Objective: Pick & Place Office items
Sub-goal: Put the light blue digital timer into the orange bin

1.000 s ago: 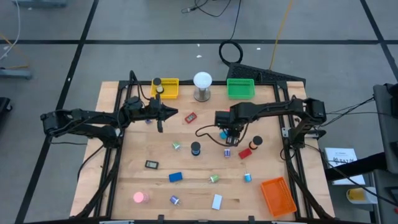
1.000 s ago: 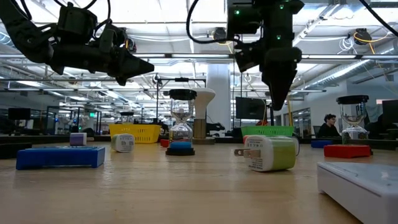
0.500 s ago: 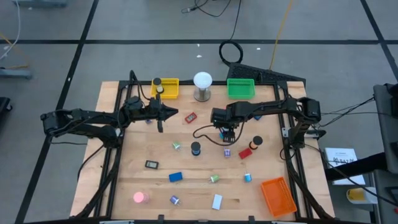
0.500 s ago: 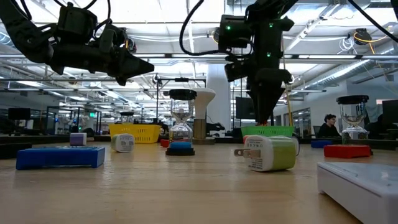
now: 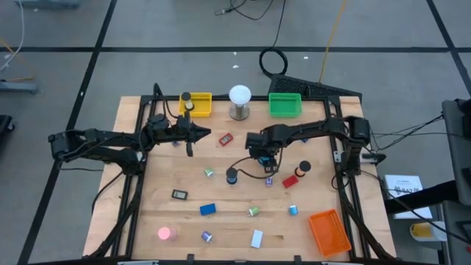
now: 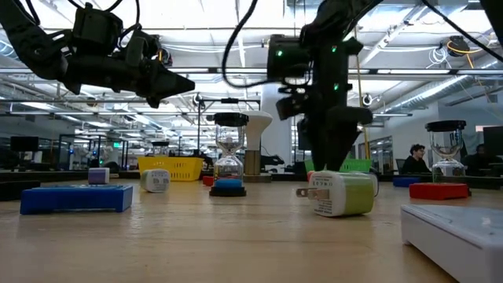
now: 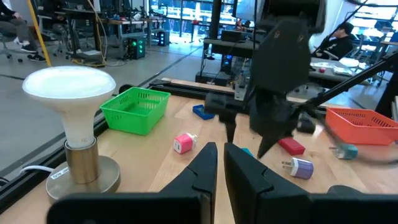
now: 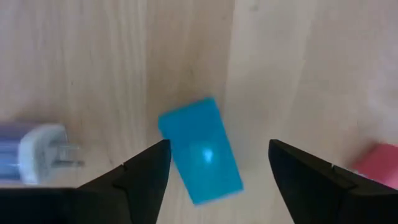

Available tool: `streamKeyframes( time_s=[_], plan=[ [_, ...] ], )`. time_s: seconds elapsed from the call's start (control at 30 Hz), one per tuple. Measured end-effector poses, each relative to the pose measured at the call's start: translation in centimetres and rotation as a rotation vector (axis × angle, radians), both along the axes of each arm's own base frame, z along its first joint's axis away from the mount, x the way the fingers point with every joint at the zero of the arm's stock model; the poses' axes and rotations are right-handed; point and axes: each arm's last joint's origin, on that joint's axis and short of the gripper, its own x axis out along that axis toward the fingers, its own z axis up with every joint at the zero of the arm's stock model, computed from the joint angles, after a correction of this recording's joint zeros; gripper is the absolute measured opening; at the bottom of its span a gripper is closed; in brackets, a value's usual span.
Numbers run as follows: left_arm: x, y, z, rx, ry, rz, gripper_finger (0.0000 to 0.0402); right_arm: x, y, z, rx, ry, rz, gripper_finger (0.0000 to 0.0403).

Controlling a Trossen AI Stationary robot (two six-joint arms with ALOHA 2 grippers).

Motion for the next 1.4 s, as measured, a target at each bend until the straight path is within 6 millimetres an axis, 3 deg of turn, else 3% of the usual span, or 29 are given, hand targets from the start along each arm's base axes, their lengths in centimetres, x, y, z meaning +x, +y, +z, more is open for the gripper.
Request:
streamKeyframes(
  time_s=[0.3, 0.63, 0.77, 0.93, 1.13, 1.4],
  plan=[
    [0.0, 0.0, 0.0, 0.000, 0.000, 0.000, 0.0031, 0.3, 0.0, -1.5, 0.031, 0.048, 0.006, 0.0243],
    [0.0, 0.0, 0.0, 0.000, 0.000, 0.000, 0.0031, 0.3, -0.1, -1.5, 0.035, 0.037, -0.082, 0.0142],
    [0.0, 0.0, 0.0, 0.000, 0.000, 0.000, 0.0031, 0.3, -0.1, -1.5, 0.037, 0.036, -0.137, 0.0137],
    [0.0, 0.0, 0.0, 0.000, 0.000, 0.000, 0.0031, -0.6, -0.9, -0.5, 0.052, 0.048, -0.385, 0.0164],
    [0.0, 0.0, 0.0, 0.000, 0.000, 0.000, 0.0031, -2.2, -2.7, 0.2, -0.006, 0.111, -0.746, 0.0162],
    [0.0, 0.0, 0.0, 0.000, 0.000, 0.000, 0.0031, -3.4, -4.6, -1.0, -0.005, 0.124, -1.004, 0.0166]
  ],
)
